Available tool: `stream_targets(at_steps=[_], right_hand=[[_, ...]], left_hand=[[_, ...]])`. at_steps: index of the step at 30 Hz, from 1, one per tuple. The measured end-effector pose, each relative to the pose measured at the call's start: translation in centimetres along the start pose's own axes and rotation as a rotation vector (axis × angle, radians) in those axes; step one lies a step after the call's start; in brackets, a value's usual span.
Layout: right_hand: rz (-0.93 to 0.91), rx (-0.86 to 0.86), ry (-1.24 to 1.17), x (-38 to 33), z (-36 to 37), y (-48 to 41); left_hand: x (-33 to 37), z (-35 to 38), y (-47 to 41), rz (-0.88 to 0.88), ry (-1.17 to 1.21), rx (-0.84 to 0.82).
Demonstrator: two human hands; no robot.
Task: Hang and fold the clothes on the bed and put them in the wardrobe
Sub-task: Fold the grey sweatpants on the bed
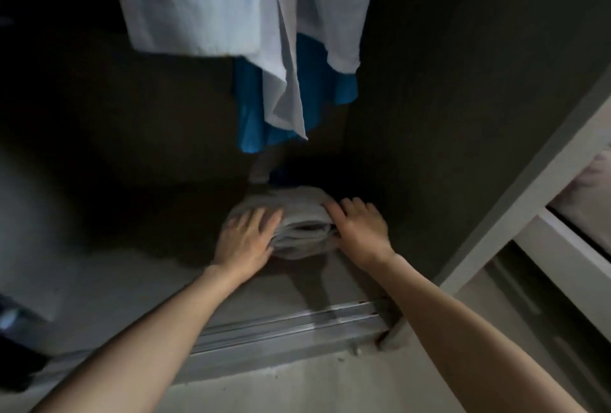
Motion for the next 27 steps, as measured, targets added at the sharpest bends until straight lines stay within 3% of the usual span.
stream_targets(at_steps=[2, 4, 6, 8, 14, 17, 22, 27], right_hand=[[0.058, -0.006, 0.043, 1.9, 3.7, 0.6], [0.126, -0.175, 0.052, 2.8, 7.7, 1.9], [0.184, -0.370, 0.022, 2.9, 12.0, 3.6], [0.235, -0.496, -0.044, 2.7, 15.6, 5.0], [0.217, -0.574, -0.055, 2.1, 19.7, 6.0], [0.238, -0.546, -0.007, 2.9, 20.7, 5.9], [0.317, -0.496, 0.044, 4.8, 22.5, 5.2], [0.241, -0.515, 0.105, 6.6, 23.6, 4.4]], left_hand=[[2.1, 3.8, -0.3, 0.059, 0.101, 0.050], [3.9, 8.1, 0.5, 0.015, 0.287, -0.122], [5.1, 12.9, 2.0, -0.036, 0.280, -0.351], [6.0, 16.4, 2.8, -0.060, 0.242, -0.427], [7.1, 20.9, 2.1, -0.267, 0.330, -0.535], [7.0, 22.1, 1.5, -0.389, 0.619, -0.531], [6.8, 23.3, 0.7, -0.618, 1.154, -0.388], [7.7, 23.8, 0.9, -0.762, 1.355, -0.293]])
Point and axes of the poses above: each hand's wrist, its own y-axis away from the middle knuckle, its own z-axis out of the palm, x = y × z, the point moved 1 cm from there along -y, towards the middle knuckle
